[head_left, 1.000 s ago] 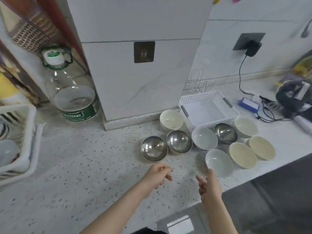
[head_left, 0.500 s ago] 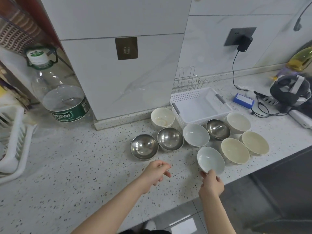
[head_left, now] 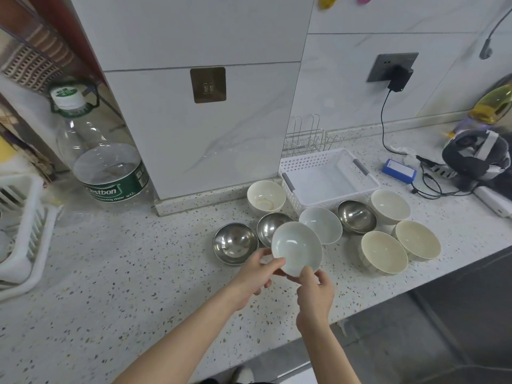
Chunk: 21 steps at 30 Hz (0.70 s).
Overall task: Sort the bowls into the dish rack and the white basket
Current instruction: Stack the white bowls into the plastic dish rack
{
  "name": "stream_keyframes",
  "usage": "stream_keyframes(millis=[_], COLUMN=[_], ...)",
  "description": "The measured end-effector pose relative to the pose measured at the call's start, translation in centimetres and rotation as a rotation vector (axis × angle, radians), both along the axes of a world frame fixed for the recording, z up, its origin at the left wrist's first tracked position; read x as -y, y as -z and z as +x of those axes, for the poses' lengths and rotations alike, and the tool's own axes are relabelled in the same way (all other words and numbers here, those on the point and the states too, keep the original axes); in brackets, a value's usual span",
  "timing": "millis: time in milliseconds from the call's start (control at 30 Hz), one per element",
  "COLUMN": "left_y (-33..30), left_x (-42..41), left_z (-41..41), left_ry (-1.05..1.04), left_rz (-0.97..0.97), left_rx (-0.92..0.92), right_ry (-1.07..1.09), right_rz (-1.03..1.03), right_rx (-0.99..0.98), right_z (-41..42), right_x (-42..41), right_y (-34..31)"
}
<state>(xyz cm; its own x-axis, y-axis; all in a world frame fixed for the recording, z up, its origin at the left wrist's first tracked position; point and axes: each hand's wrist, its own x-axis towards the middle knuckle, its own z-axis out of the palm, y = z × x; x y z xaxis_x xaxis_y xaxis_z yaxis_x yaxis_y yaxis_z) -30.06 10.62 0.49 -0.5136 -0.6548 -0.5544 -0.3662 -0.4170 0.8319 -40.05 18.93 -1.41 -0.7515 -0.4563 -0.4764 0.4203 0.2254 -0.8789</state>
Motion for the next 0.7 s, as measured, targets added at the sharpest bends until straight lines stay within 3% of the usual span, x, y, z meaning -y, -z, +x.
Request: stream_keyframes(millis=[200, 500, 700], left_y=[0.8, 0.9, 0.3], left_x=[0.7, 2.2, 2.8], left_z=[0.6, 2.8, 3.5], left_ry=[-0.156, -0.272, -0.323], left_rz=[-0.044, 0.06, 0.082], left_rx=[-0.031, -0.077, -0.077], right_ry=[-0.204, -0.076, -0.081], right_rz=[0.013, 0.241, 0.246], right_rx=[0.021, 0.123, 0.181], right_z=[-1.2, -8.6, -10.3], right_x=[0.7, 2.9, 5.7], right_y=[-0.2, 2.0, 1.9])
